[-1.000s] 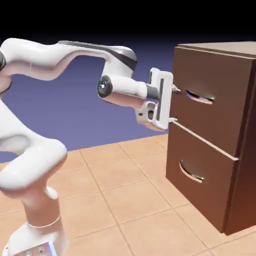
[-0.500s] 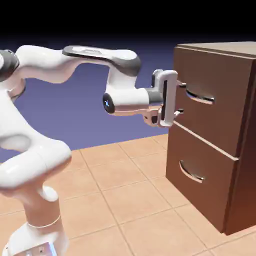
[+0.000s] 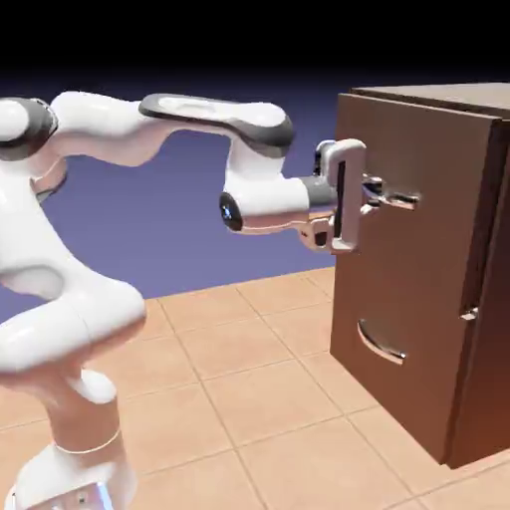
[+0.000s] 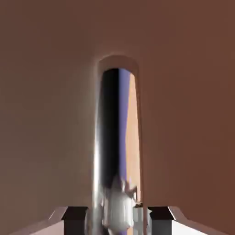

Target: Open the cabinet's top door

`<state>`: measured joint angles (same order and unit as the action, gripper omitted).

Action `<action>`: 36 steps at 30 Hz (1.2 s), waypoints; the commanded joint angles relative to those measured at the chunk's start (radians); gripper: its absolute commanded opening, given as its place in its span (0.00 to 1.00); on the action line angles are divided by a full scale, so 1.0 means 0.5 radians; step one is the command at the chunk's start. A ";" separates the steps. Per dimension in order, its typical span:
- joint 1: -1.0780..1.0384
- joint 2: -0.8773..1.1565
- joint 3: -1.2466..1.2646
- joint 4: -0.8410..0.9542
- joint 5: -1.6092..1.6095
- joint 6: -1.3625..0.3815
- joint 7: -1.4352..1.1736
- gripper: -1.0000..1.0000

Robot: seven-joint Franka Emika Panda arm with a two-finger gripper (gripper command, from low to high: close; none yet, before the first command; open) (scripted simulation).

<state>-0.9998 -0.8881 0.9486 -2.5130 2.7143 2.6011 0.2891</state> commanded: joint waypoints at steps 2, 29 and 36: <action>0.145 -0.097 -0.106 -0.125 -0.055 0.016 0.051 0.00; 2.102 -1.218 -0.994 -1.051 -0.994 1.276 0.599 0.00; 2.608 -1.381 -1.107 -1.068 -0.968 1.786 0.435 0.00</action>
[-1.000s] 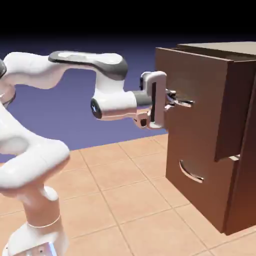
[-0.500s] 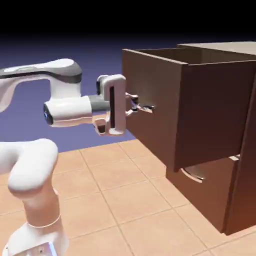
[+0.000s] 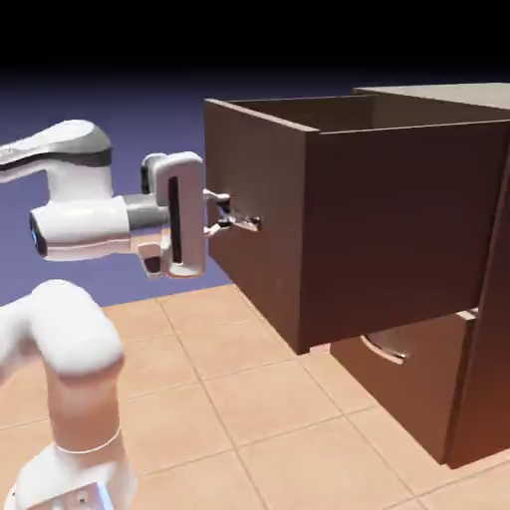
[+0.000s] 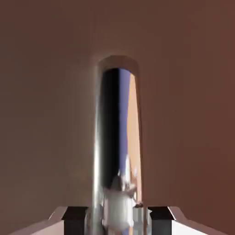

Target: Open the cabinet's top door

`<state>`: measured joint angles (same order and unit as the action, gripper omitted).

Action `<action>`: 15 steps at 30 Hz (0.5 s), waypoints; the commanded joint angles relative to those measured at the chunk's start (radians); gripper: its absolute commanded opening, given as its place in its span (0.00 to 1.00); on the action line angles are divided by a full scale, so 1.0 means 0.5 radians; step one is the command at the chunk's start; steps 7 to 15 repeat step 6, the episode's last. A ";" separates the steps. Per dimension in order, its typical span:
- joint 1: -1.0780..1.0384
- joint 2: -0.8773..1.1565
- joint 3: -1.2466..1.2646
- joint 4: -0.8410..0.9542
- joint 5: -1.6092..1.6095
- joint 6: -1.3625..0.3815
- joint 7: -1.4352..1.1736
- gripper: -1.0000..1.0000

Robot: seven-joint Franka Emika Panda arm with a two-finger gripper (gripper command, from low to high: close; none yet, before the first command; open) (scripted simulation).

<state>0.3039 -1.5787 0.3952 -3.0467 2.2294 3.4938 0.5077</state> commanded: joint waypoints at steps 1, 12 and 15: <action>0.028 -0.011 -0.004 0.000 0.008 0.030 -0.015 0.00; 0.219 -0.169 -0.001 0.041 0.195 0.291 -0.255 1.00; 0.219 -0.169 -0.001 0.041 0.195 0.291 -0.255 1.00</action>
